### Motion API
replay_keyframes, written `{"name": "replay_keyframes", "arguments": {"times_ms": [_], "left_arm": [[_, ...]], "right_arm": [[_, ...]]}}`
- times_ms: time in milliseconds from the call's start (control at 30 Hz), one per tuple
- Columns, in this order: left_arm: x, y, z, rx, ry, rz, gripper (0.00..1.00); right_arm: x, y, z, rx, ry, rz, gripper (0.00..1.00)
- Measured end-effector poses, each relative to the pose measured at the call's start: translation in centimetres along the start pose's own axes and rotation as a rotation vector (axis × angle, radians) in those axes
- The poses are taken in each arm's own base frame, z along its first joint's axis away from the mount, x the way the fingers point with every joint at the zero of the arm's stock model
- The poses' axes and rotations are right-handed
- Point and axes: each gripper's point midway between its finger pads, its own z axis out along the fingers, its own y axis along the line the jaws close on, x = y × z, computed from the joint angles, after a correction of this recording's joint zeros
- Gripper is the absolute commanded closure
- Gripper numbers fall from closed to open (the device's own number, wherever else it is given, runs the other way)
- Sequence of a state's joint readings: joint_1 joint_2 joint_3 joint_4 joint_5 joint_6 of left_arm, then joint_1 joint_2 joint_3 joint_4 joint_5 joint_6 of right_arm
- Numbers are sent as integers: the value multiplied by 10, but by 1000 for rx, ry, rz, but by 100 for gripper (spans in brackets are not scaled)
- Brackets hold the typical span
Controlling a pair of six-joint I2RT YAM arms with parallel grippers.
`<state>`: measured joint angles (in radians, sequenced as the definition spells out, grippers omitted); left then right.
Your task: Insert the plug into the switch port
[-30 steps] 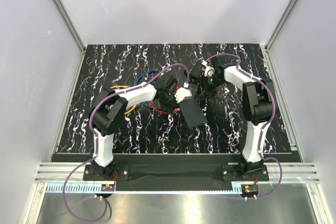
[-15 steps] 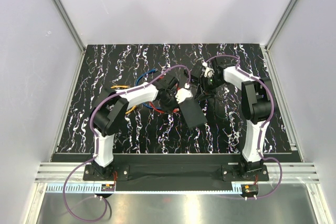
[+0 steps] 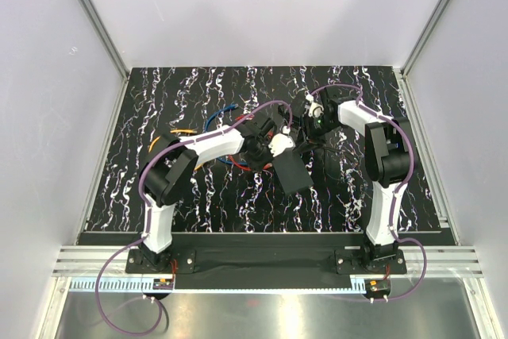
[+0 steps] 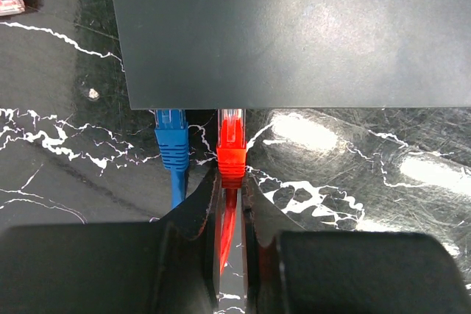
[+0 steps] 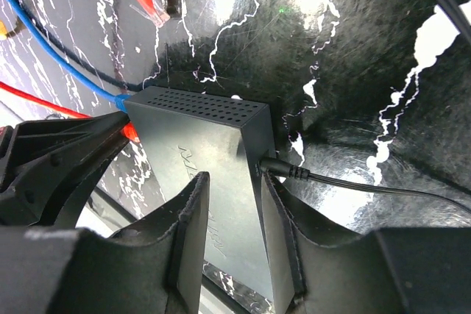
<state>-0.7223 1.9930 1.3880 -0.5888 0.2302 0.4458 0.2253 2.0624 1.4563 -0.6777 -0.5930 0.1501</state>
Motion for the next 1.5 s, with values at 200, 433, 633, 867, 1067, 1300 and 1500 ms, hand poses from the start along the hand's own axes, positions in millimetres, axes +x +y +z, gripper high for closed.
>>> {"name": "replay_keyframes", "arguments": {"times_ms": [200, 433, 633, 867, 1067, 1300, 1500], "left_arm": [[0, -1, 0, -6, 2, -13, 100], [-2, -5, 1, -8, 6, -18, 100], [-5, -6, 2, -19, 2, -15, 100], [-5, -5, 2, -30, 3, -21, 100], [-8, -5, 1, -35, -1, -19, 100], [-7, -5, 3, -34, 2, -19, 100], [-7, -4, 3, -38, 4, -18, 100]], "right_arm": [[2, 0, 1, -2, 5, 9, 59], [7, -3, 3, 7, 17, 31, 59], [9, -5, 4, 16, 20, 44, 59], [9, -6, 4, 20, 19, 45, 60], [10, -3, 4, 3, 23, 46, 59], [10, -4, 4, 2, 24, 31, 66], [10, -7, 4, -2, 27, 35, 75]]}}
